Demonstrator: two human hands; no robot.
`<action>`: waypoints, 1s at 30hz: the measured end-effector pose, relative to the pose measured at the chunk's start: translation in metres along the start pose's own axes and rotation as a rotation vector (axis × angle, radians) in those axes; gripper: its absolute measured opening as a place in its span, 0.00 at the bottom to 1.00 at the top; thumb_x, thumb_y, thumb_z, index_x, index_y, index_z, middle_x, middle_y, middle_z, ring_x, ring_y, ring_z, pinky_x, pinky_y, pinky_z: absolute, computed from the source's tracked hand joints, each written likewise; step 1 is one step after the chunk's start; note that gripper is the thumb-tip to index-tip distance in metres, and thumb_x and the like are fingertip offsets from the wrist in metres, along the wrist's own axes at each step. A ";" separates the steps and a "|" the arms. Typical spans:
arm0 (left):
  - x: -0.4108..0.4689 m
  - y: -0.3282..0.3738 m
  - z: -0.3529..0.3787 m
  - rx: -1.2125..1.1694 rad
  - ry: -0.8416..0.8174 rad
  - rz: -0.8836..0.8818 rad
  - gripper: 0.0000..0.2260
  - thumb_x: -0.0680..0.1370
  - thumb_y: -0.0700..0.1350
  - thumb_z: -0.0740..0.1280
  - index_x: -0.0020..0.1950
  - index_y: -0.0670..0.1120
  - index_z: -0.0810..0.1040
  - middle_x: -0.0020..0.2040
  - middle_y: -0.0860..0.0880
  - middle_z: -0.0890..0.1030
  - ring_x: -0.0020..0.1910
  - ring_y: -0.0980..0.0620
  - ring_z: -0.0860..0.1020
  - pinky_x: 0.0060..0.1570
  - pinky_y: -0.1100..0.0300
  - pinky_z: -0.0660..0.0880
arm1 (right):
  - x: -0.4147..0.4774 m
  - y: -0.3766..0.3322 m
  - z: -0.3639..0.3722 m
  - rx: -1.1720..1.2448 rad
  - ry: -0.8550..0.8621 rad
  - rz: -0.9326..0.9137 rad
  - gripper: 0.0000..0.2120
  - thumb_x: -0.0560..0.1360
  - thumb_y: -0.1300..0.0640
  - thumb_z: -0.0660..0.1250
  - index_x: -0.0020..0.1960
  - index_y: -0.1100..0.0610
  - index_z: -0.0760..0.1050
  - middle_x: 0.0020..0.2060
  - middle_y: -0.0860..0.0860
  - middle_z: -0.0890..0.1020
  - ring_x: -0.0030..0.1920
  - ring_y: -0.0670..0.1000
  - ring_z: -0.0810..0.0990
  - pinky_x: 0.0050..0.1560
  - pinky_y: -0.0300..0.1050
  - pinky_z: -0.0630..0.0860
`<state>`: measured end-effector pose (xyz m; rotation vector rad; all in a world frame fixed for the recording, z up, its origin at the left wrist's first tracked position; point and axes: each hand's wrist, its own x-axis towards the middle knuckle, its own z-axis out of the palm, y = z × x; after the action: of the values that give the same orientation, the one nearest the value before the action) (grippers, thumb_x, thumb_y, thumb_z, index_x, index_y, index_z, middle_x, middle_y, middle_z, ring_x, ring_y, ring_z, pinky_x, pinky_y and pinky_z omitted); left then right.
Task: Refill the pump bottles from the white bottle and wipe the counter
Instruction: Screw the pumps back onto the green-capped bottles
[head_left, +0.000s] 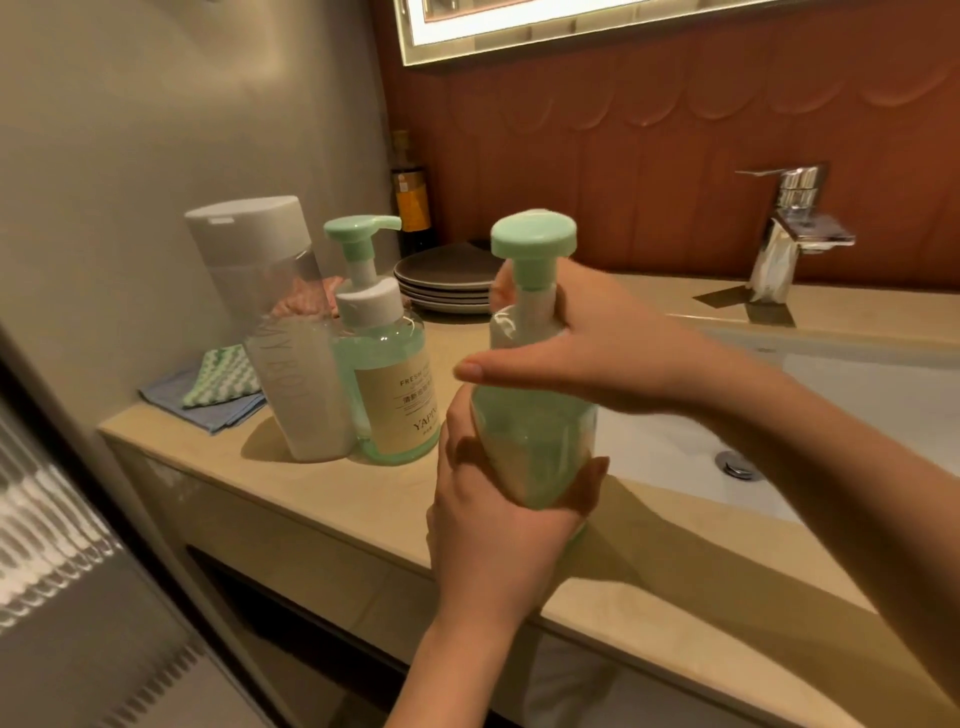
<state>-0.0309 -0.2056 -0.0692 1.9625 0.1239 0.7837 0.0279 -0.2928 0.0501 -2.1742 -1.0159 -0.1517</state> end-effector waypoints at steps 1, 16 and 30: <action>0.000 0.001 0.000 0.005 0.005 0.010 0.40 0.57 0.70 0.67 0.64 0.70 0.51 0.60 0.65 0.68 0.57 0.62 0.69 0.59 0.58 0.69 | 0.000 0.000 0.004 0.077 0.002 0.013 0.24 0.62 0.39 0.72 0.53 0.48 0.72 0.47 0.43 0.76 0.48 0.40 0.76 0.46 0.34 0.74; -0.001 0.002 -0.002 0.006 -0.043 -0.039 0.39 0.55 0.68 0.69 0.59 0.77 0.48 0.58 0.66 0.65 0.52 0.68 0.61 0.57 0.59 0.65 | -0.004 0.003 -0.041 -0.017 -0.305 -0.059 0.20 0.61 0.36 0.65 0.52 0.38 0.76 0.50 0.30 0.78 0.54 0.29 0.74 0.50 0.21 0.69; 0.001 0.001 -0.001 -0.019 -0.028 -0.040 0.41 0.56 0.71 0.68 0.63 0.72 0.50 0.66 0.59 0.70 0.60 0.58 0.71 0.62 0.52 0.71 | -0.001 -0.001 -0.006 0.088 -0.167 -0.005 0.28 0.62 0.35 0.62 0.58 0.47 0.71 0.50 0.39 0.75 0.49 0.35 0.75 0.42 0.30 0.74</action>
<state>-0.0312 -0.2053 -0.0675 1.9467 0.1378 0.7288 0.0275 -0.2965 0.0546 -2.1309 -1.1001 0.0725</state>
